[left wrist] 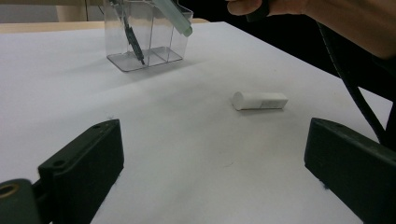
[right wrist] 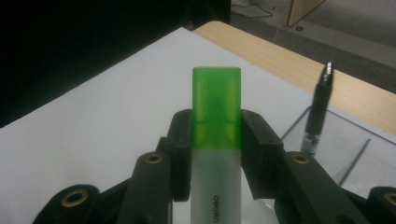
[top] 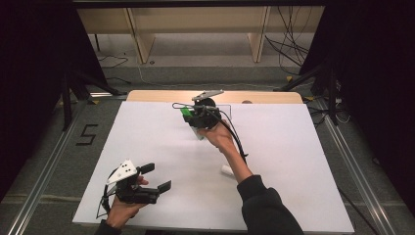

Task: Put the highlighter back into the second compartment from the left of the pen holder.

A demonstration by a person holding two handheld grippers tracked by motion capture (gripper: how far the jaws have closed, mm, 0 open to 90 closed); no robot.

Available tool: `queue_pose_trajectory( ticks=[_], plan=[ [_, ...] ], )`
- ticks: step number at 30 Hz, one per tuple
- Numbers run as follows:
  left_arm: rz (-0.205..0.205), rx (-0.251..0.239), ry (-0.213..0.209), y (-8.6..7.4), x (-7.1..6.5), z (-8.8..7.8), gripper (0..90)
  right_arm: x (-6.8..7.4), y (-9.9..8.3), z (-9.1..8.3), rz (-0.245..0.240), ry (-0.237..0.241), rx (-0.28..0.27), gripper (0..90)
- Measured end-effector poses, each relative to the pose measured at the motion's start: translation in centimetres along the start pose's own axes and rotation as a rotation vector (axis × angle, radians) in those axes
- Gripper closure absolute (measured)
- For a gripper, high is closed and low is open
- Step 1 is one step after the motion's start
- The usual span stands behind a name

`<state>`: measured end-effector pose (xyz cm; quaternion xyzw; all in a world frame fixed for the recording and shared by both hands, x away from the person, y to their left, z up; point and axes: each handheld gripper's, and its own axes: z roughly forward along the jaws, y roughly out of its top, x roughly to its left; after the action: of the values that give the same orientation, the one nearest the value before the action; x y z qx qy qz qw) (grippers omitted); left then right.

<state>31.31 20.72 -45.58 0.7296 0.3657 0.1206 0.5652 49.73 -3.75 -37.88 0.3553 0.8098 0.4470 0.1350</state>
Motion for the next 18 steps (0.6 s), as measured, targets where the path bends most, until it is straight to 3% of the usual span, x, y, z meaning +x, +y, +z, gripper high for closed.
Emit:
queue_pose_trajectory(
  ticks=[18],
  plan=[
    [-0.006,-0.002,0.001,0.0,0.0,0.0,4.2,-2.4,0.5,-1.9,0.051,-0.07,-0.064,67.3]
  ],
)
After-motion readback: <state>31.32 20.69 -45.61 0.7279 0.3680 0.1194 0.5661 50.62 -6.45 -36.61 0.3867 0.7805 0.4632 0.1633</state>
